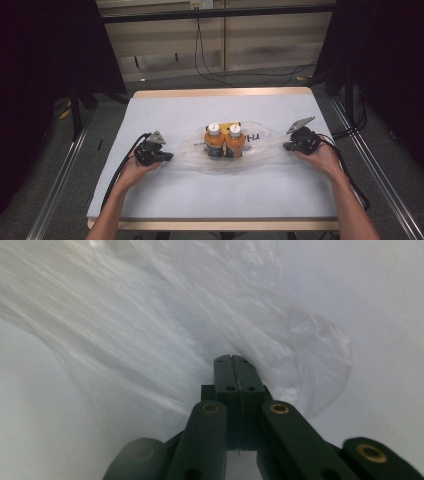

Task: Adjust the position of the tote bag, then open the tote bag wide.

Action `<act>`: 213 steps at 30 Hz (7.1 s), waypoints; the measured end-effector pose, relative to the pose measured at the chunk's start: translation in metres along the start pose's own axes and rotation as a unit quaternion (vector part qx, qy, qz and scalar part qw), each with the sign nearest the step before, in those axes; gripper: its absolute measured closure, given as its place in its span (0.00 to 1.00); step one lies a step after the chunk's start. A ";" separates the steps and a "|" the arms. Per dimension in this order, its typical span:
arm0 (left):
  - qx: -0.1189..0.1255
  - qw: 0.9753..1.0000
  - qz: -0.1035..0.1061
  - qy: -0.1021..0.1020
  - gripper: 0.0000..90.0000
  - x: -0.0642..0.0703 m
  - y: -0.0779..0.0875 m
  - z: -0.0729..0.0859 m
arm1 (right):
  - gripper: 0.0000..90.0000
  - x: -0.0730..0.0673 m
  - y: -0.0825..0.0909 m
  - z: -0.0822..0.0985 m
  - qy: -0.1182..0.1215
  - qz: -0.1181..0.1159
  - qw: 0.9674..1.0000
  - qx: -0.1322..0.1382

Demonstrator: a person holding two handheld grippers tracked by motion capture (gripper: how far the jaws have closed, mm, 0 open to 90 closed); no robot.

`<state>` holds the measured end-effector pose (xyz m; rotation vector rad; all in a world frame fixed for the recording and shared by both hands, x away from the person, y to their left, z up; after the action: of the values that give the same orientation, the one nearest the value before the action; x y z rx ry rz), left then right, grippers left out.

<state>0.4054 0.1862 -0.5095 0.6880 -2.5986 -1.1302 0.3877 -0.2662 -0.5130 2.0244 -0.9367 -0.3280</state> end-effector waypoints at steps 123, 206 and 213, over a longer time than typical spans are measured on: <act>0.062 0.982 0.141 -0.106 1.00 0.166 -0.077 -0.058 | 1.00 -0.039 -0.109 -0.136 -0.028 -0.105 0.994 0.031; -0.012 0.997 0.066 -0.037 1.00 0.021 -0.096 -0.105 | 1.00 -0.100 -0.018 -0.057 0.008 -0.113 0.990 0.086; -0.012 0.999 0.047 -0.013 1.00 0.013 -0.108 -0.102 | 1.00 -0.105 -0.026 -0.046 0.011 -0.116 0.991 0.062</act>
<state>0.4680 0.0512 -0.5197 0.5433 -2.6036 -1.1479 0.3532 -0.1542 -0.5178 2.2523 -0.7222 -0.3807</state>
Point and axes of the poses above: each handheld gripper's, and its own axes: y roughly backward along the jaws, z roughly out of its underside, x roughly to its right, the point moved 6 cm from there along -y, roughly forward along the jaws, and after that the axes turned 4 degrees about x, right-handed, at the moved point
